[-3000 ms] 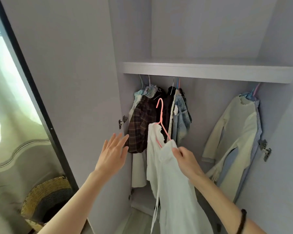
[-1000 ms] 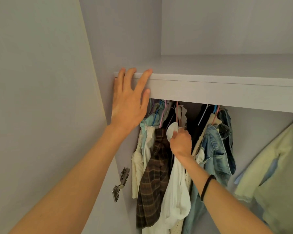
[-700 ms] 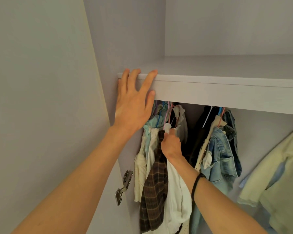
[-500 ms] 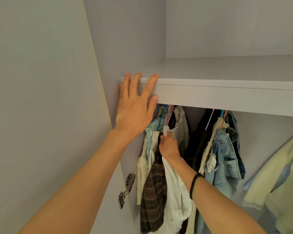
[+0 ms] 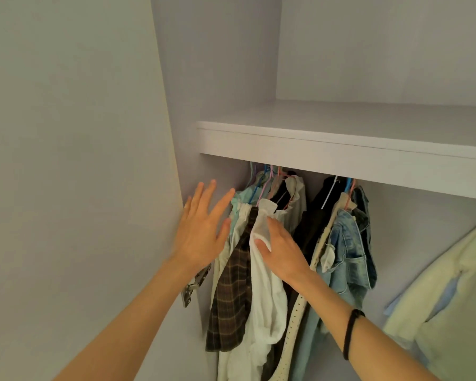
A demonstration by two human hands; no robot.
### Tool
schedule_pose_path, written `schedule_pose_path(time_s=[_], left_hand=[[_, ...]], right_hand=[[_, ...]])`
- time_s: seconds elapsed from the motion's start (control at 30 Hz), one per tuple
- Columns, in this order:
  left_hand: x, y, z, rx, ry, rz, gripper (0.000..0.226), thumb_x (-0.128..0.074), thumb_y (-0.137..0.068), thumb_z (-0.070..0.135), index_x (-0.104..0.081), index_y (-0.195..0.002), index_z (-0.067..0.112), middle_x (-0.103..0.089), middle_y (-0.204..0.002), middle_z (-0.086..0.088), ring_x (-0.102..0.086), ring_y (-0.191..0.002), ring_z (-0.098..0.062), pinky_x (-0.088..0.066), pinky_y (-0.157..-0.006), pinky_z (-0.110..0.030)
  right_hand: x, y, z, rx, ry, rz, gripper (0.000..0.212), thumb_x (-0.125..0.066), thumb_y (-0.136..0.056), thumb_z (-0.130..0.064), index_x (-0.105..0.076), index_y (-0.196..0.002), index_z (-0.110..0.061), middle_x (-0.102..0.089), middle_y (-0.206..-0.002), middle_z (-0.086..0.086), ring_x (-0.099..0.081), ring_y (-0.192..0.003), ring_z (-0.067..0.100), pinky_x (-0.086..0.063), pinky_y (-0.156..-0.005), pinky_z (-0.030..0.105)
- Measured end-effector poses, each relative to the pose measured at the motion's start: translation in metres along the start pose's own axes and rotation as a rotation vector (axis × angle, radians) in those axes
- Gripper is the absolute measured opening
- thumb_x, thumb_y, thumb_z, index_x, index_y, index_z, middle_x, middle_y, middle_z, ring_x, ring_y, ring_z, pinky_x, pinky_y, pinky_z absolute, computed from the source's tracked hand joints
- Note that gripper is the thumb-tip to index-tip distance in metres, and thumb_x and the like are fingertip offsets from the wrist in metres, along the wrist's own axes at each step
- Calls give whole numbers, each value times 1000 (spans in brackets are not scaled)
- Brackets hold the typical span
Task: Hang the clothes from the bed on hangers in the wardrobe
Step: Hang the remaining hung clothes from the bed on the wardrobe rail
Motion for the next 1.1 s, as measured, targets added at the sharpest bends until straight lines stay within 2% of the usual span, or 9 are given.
schedule_pose_path(time_s=[0.07,0.17,0.27,0.37,0.43,0.57,0.8,0.97,1.1], left_hand=[[-20,38,-4,103,19,-134,53,-42,-97,25,-20,-146,28,-12,-155,-11,-1,-143,-29,-17,-115,-47],[-28,96,1,150,-7,-206,54,-39,-98,28,-15,-147,31,2,-155,-1,14,-140,-19,-7,-116,-37],[-25,161,1,214,-48,-278,56,-39,-98,27,-11,-147,31,0,-155,-2,14,-138,-18,-6,-117,-41],[-7,226,-12,306,-140,-350,52,-41,-94,27,-26,-144,30,-26,-151,-9,-18,-140,-29,-29,-109,-49],[15,261,-23,346,-211,-360,49,-37,-87,31,-39,-136,25,-46,-138,-12,-44,-127,-34,-40,-98,-47],[68,320,-33,423,-277,-299,51,-53,-89,25,-38,-137,21,-42,-141,-15,-41,-130,-35,-31,-102,-45],[165,470,-14,716,-393,-278,62,-72,-78,25,-45,-134,21,-46,-139,-15,-40,-130,-36,-36,-100,-51],[237,600,18,1053,-500,-253,58,-72,-76,23,-49,-129,20,-51,-133,-16,-46,-125,-37,-42,-95,-51],[304,703,62,1349,-594,-188,48,-39,-81,34,-45,-127,23,-54,-129,-14,-52,-119,-36,-47,-88,-50]], right_hand=[[-3,18,-3,55,119,-14,61,-37,-99,-35,-8,-149,-13,-10,-156,8,-7,-144,20,-9,-117,35],[-19,45,-12,128,229,-43,63,-34,-98,-41,-6,-149,-18,-5,-157,6,-3,-145,19,-6,-116,38],[-46,77,-24,172,269,-95,63,-30,-97,-47,-5,-149,-20,-3,-157,3,-2,-145,17,-5,-117,37],[-84,115,-49,228,248,-155,75,-4,-88,-65,-9,-149,-22,-7,-157,1,-4,-145,16,2,-114,33],[-111,138,-68,282,251,-211,87,6,-78,-69,-10,-149,-21,-10,-157,2,-5,-145,16,2,-114,36],[-153,177,-116,380,240,-304,60,-24,-98,-47,-5,-149,-21,-5,-157,1,-1,-145,15,3,-116,39],[-207,293,-225,595,96,-448,59,-30,-98,-44,-8,-149,-24,-5,-157,-3,1,-144,13,6,-114,34],[-255,407,-289,826,10,-599,59,-40,-96,-40,-19,-148,-20,-17,-155,1,-7,-144,17,0,-116,40],[-282,501,-355,1074,-32,-702,60,-45,-95,-38,-22,-147,-16,-24,-153,7,-14,-143,22,-4,-115,42]])
Point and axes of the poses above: each hand's wrist, its own y-axis away from the middle knuckle, its own x-axis out of the back of the hand, z = x × y, the point moved 7 cm from there along -y, towards the middle knuckle
